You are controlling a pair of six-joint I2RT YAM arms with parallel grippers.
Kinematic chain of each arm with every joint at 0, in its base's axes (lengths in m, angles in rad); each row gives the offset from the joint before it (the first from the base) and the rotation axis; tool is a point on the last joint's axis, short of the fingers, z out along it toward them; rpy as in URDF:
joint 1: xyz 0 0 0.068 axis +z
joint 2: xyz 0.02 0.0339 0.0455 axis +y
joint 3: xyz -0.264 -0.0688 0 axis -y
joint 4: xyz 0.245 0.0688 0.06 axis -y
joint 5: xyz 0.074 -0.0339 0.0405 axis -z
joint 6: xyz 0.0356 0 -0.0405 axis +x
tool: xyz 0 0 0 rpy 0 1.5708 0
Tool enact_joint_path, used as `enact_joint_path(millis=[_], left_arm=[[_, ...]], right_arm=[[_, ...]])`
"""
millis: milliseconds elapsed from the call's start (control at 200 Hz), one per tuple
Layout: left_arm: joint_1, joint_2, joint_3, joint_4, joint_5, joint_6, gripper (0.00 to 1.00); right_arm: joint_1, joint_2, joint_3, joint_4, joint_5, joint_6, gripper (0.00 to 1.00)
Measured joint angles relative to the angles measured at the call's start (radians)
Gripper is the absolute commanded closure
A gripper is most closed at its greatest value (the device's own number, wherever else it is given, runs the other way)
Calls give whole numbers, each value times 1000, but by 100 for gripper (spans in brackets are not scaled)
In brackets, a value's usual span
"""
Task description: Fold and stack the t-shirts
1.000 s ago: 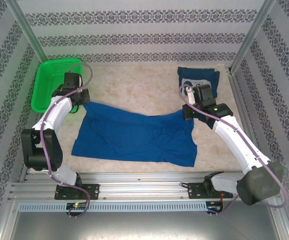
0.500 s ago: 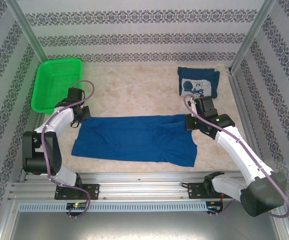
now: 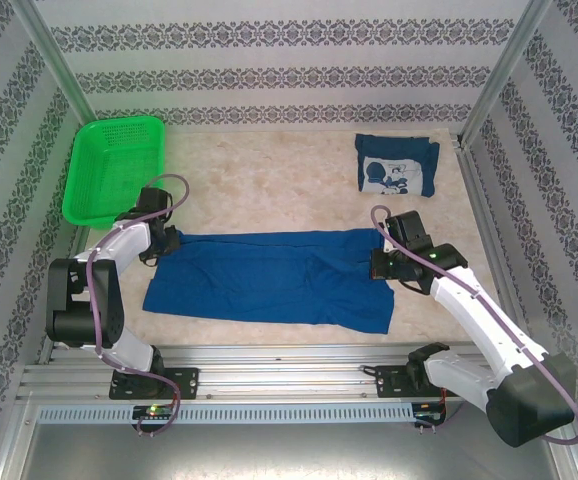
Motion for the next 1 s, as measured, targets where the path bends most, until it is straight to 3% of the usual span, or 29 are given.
enact_joint_path(millis=[450,754,999], left_arm=[[0,6,-21,-11,-42,-5,100],[0,7,-40,-23,-68,-16,100],[0,18,-40,-31,-86,-23,100]], right_arm=[[24,-4,-14,-76,43,84,100],[31,-3,-17,-166,147,240,100],[62,-84,-113,-193,170,375,100]])
